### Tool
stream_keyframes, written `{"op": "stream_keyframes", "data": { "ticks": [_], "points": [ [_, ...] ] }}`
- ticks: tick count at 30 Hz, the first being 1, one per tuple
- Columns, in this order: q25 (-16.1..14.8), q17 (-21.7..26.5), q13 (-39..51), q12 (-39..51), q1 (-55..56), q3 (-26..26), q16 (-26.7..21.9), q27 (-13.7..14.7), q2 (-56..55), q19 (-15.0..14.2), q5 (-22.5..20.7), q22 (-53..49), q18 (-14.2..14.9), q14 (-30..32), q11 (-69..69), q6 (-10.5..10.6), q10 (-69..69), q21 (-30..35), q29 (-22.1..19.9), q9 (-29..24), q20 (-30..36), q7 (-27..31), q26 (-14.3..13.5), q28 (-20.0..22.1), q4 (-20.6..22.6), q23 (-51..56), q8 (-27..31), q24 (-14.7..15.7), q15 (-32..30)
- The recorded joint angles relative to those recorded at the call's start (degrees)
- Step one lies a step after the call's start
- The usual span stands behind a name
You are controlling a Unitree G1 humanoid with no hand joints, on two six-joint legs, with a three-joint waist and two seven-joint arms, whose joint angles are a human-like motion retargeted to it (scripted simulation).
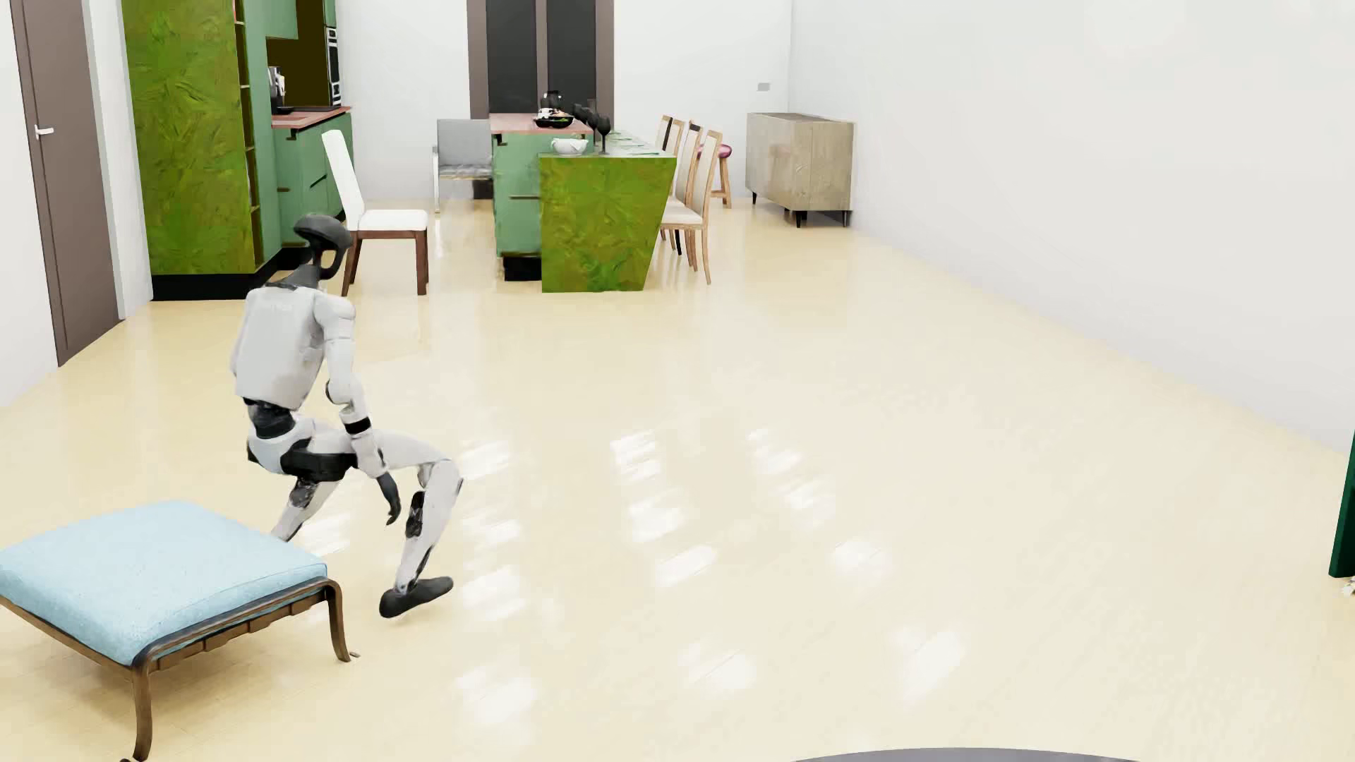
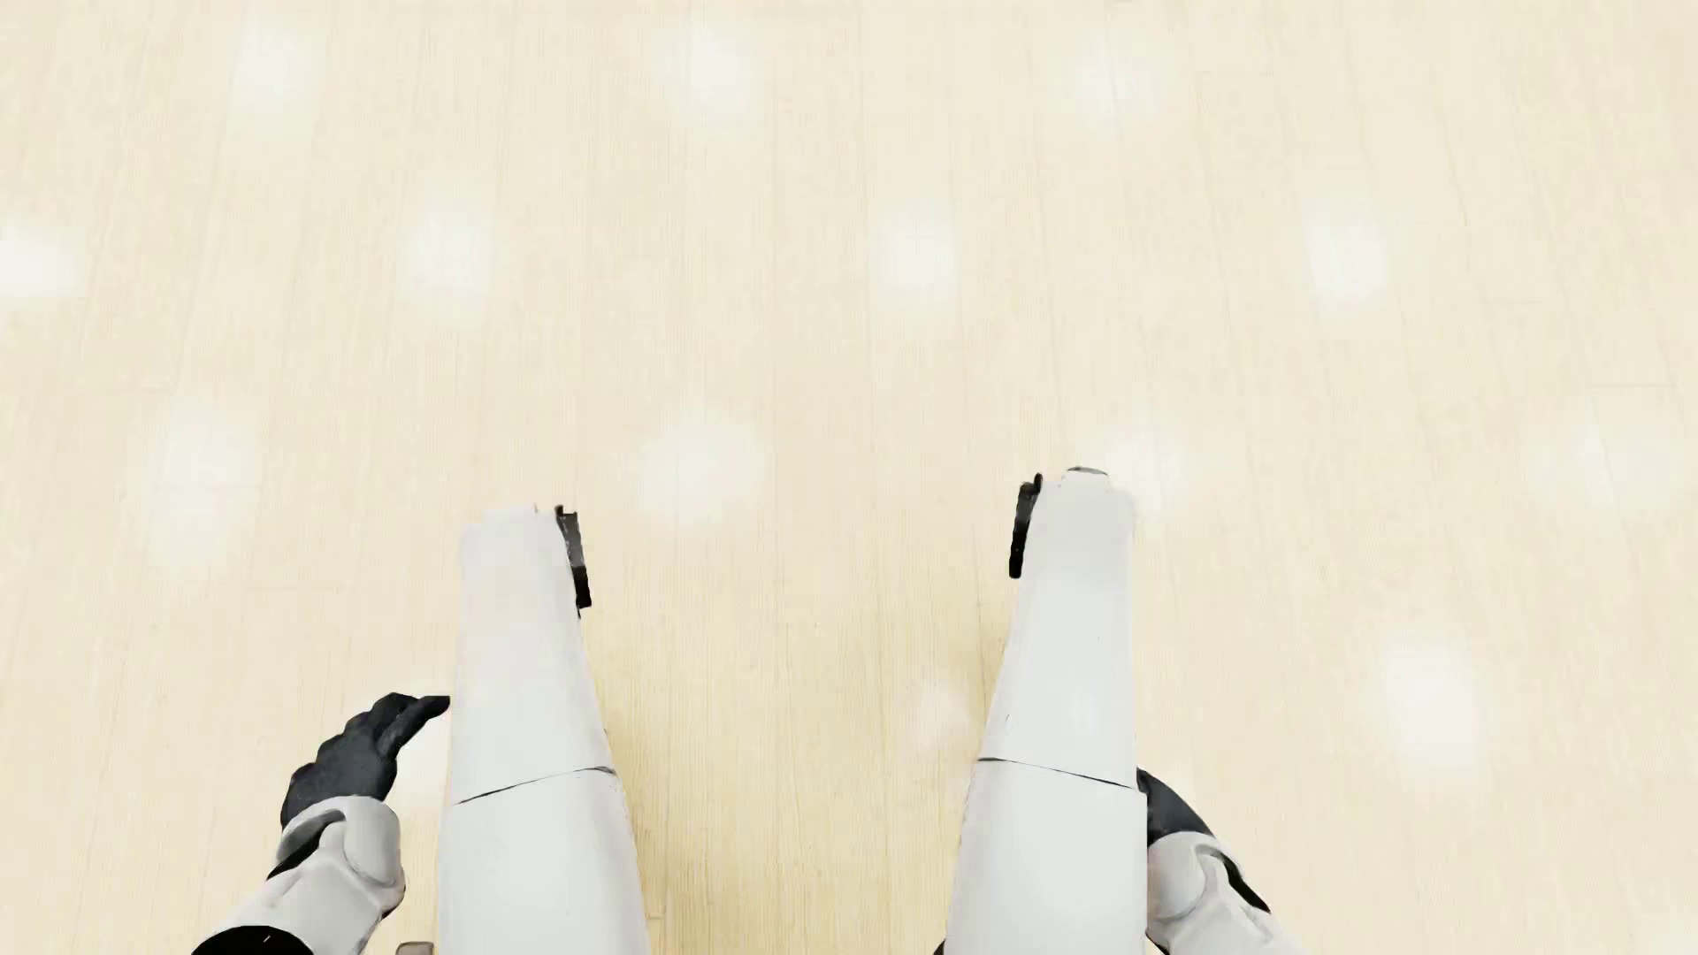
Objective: Stand up from the chair
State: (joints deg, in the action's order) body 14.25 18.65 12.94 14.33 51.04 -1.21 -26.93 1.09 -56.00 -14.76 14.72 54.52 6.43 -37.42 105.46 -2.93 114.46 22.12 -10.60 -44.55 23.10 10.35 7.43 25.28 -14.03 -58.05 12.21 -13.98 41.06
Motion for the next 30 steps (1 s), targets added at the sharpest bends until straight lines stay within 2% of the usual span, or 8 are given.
{"op": "stream_keyframes", "data": {
  "ticks": [1, 3, 6, 9, 10, 18, 25, 30],
  "points": [
    [-1.4, -1.0, -0.2, 1.0, -0.4, 0.3, 1.3, 2.9, 0.8, -0.3, 0.5, 3.0, -0.3, -0.4, -0.2, 0.1, 0.0, -0.4, -0.5, 0.6, 1.1, -0.3, -0.5, -0.6, -0.1, -2.0, -0.2, 0.5, 0.4],
    [-6.6, -3.2, 0.2, 1.3, -1.1, 0.2, 2.6, 0.9, 1.7, -2.4, 1.5, 4.9, -0.6, -0.7, 0.0, 0.3, -0.1, -2.2, -4.1, 1.5, 1.3, -0.7, -0.3, -1.1, 0.1, -5.0, 0.0, 1.5, 0.5],
    [-6.2, -1.9, 0.1, 1.0, -2.7, 0.4, 4.3, 0.8, 3.8, -1.7, 1.4, 6.6, -0.3, 0.2, 0.0, 0.6, -0.3, -1.6, -4.9, 1.4, 1.6, -1.0, 1.0, 0.5, 0.5, -5.1, -0.3, 1.7, 0.5],
    [-1.3, -1.5, -0.5, 0.3, -4.0, 0.8, 4.9, 0.1, 5.3, -1.1, 0.9, 7.5, -1.0, -0.1, -0.1, 0.2, -0.4, -0.4, -3.5, 1.4, 1.7, -0.6, 0.1, 0.0, 1.9, -2.8, -0.2, 0.9, 0.4],
    [-0.9, -1.7, -0.1, 0.4, -4.1, 0.8, 4.8, -0.5, 6.0, 1.4, 0.6, 7.5, -0.6, 0.1, -0.6, -0.1, -0.5, -0.5, -3.7, 0.9, 1.8, -0.5, 0.3, -0.2, 2.3, -3.1, -0.4, 1.0, 1.3],
    [-1.0, -1.5, 0.8, -1.4, -1.6, 0.4, 2.9, 0.9, 3.2, 0.1, 0.0, 6.1, 0.6, 4.3, 0.1, -1.6, -2.2, -0.2, -1.7, -1.2, -0.9, -0.7, -2.0, -1.6, 3.4, -2.8, -0.1, 1.4, 0.4],
    [-1.0, 0.6, 2.1, -2.0, 6.7, 0.4, 3.1, 1.1, -4.9, 1.1, -1.0, 4.1, 1.1, 3.9, -0.7, -1.2, -3.3, 0.2, 0.0, -0.9, -2.9, 0.8, 0.0, -1.7, 3.4, -0.6, 1.2, -0.2, 0.8],
    [-0.8, 1.3, 4.8, -3.9, 5.1, 0.5, 3.7, 0.3, -1.9, 1.8, -2.5, 6.6, -1.8, 4.0, -11.0, -0.3, -12.4, 2.1, -0.1, 3.4, -2.8, -0.3, -0.3, -0.7, 3.3, -1.5, -0.9, 1.9, -0.9]
  ]
}}
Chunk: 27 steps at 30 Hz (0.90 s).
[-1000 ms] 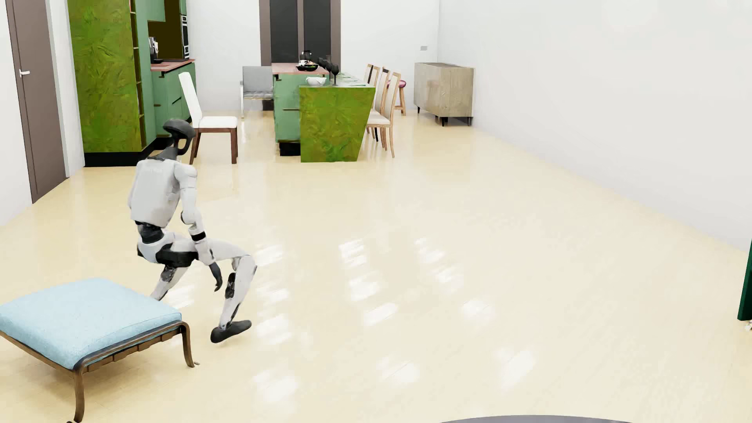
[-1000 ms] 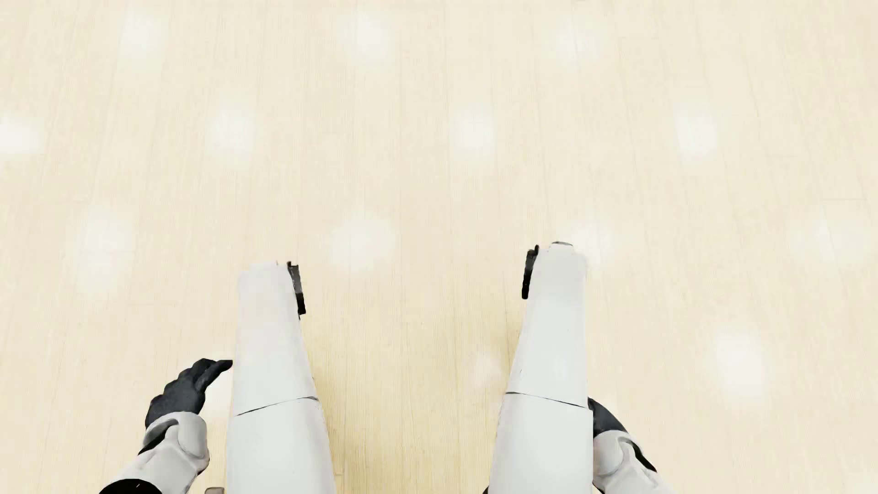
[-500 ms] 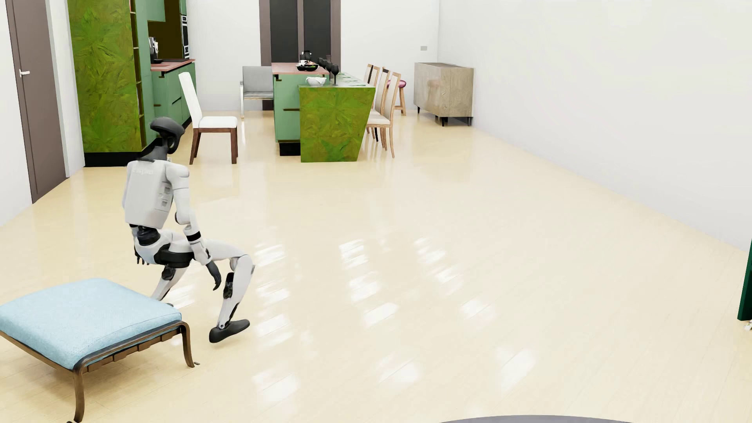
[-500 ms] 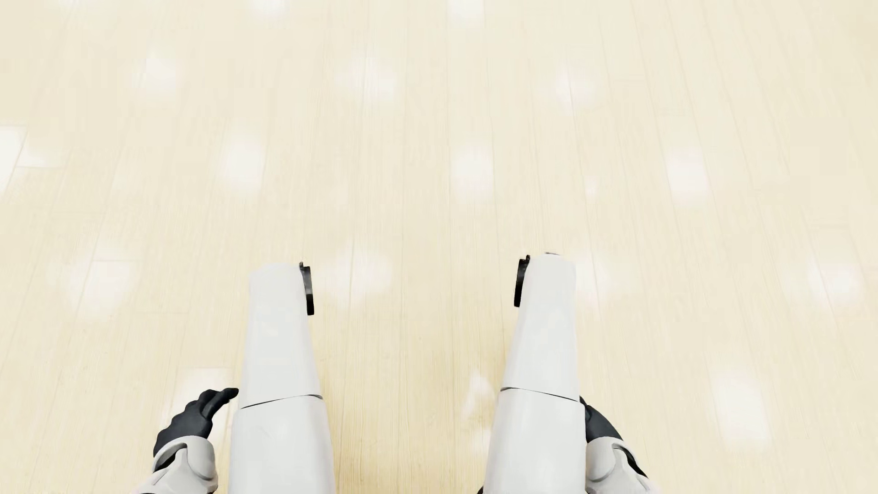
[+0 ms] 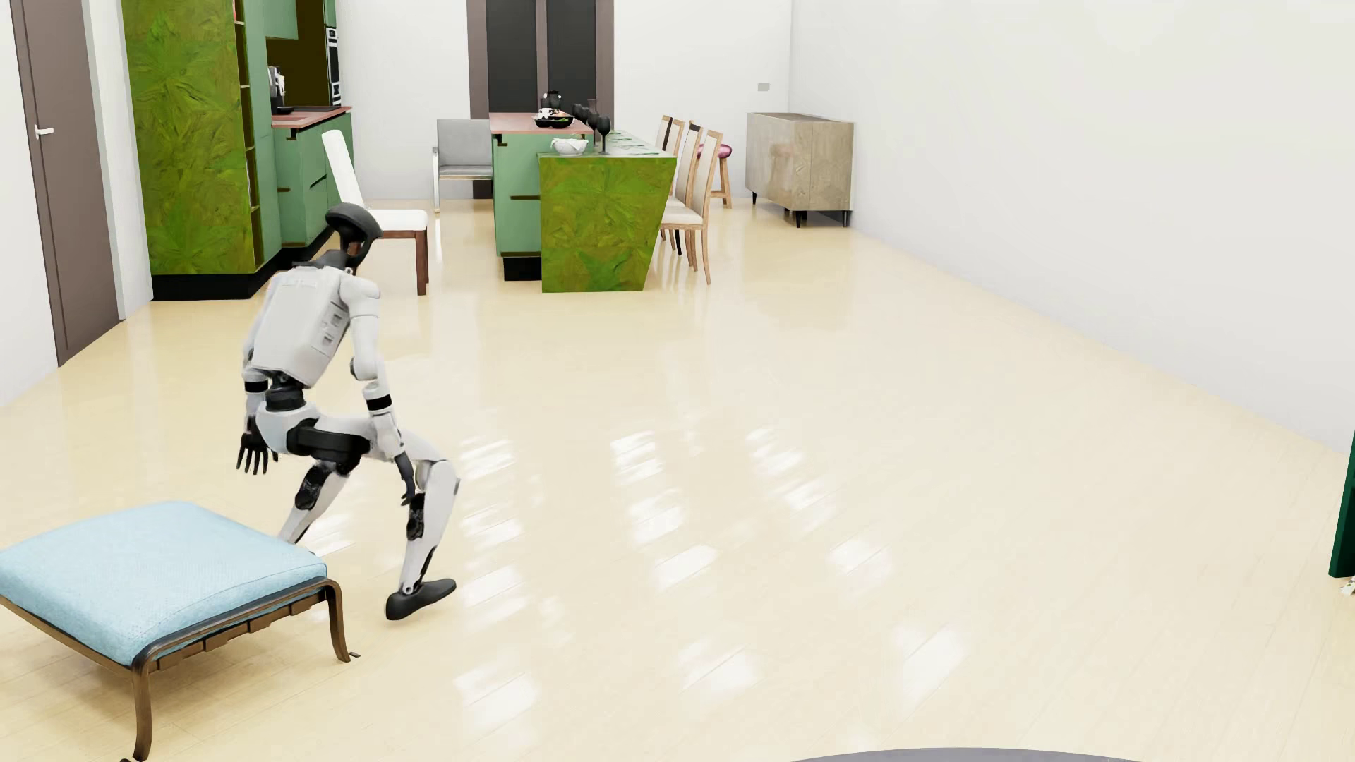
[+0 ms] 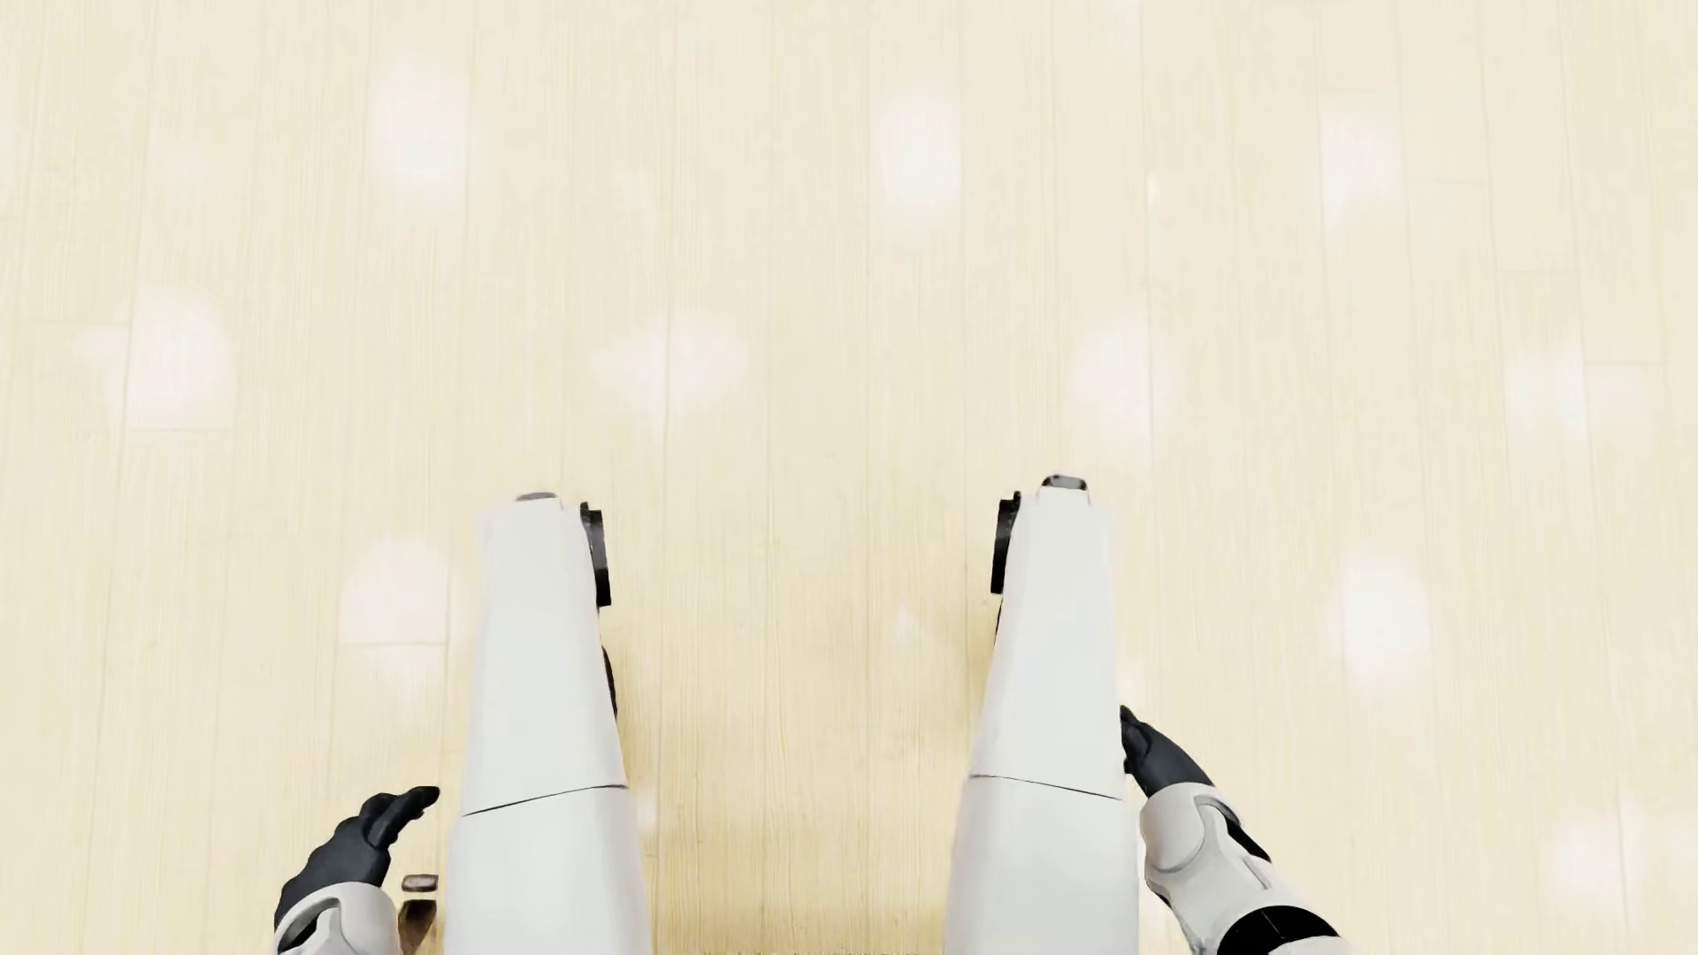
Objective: Stand up from the chair
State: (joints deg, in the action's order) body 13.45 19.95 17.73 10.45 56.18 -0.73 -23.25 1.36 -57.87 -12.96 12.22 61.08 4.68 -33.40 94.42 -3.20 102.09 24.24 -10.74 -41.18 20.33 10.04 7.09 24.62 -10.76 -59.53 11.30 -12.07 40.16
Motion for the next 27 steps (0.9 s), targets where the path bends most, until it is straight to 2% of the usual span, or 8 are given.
{"op": "stream_keyframes", "data": {
  "ticks": [8, 11, 12, 15, 19, 23, 24, 27],
  "points": [
    [0.3, 1.1, -6.2, -3.0, -27.9, -0.5, 1.8, 4.2, 31.3, 12.0, -5.6, 4.7, -4.4, 7.6, -41.2, 2.6, -39.5, -1.4, 1.6, 13.8, 4.4, -5.8, 0.8, -1.4, 3.5, 2.9, -4.7, 1.5, -11.8],
    [0.2, 0.4, -12.6, -2.2, -42.8, -2.2, 4.3, 3.9, 32.1, 7.0, -5.7, 5.2, -5.8, 10.8, -36.9, 4.0, -56.8, -3.0, 2.2, 19.5, 6.4, -7.4, 1.1, -3.2, 5.2, 1.9, 1.0, 0.5, -20.5],
    [2.9, 0.0, -13.6, -1.4, -46.8, -3.2, 5.8, 4.1, 31.6, 7.5, -5.4, 4.5, -5.4, 10.7, -36.6, 4.8, -61.2, -3.7, 1.5, 20.3, 4.6, -9.7, -3.2, -4.2, 5.7, 0.9, -2.5, -2.0, -20.0],
    [3.9, -2.0, -18.8, 0.2, -61.0, -5.3, 6.1, 3.7, 31.8, 4.6, -3.8, -2.7, -4.0, 13.0, -50.7, 5.3, -77.9, -6.0, 3.9, 22.8, 6.3, -13.4, -5.5, -7.5, 5.8, -1.1, -5.2, -5.0, -25.6],
    [4.6, -4.3, -23.3, 5.8, -78.1, -7.2, 8.1, 4.2, 33.6, 14.2, -6.0, -8.2, -2.7, 16.0, -73.2, 4.6, -96.4, -7.8, 5.6, 26.0, 10.9, -15.6, -7.3, -6.4, 7.3, -5.5, -7.8, -6.7, -28.7],
    [3.2, -5.7, -25.7, 7.2, -83.7, -8.7, 9.0, 3.8, 32.9, 15.9, -6.7, -10.4, -1.7, 20.1, -67.3, 5.4, -95.6, -12.6, 4.9, 29.4, 13.6, -18.0, -6.9, -4.5, 5.4, -5.2, -8.0, -6.6, -27.6],
    [2.5, -5.1, -25.4, 6.1, -81.8, -9.3, 9.1, 5.0, 33.7, 13.4, -7.0, -9.5, -0.3, 21.6, -65.5, 6.8, -89.0, -11.6, 4.8, 29.8, 13.0, -17.5, -7.0, -4.4, 3.4, -5.9, -7.7, -6.3, -28.2],
    [4.6, -2.5, -22.9, 0.7, -69.9, -5.8, 9.6, 4.6, 44.8, 18.6, -10.8, -3.9, 3.5, 35.2, -70.7, 7.3, -58.1, -9.2, 7.3, 29.9, 10.1, -13.8, -5.8, -7.4, 2.2, -7.1, -10.3, -5.7, -25.6]
  ]
}}
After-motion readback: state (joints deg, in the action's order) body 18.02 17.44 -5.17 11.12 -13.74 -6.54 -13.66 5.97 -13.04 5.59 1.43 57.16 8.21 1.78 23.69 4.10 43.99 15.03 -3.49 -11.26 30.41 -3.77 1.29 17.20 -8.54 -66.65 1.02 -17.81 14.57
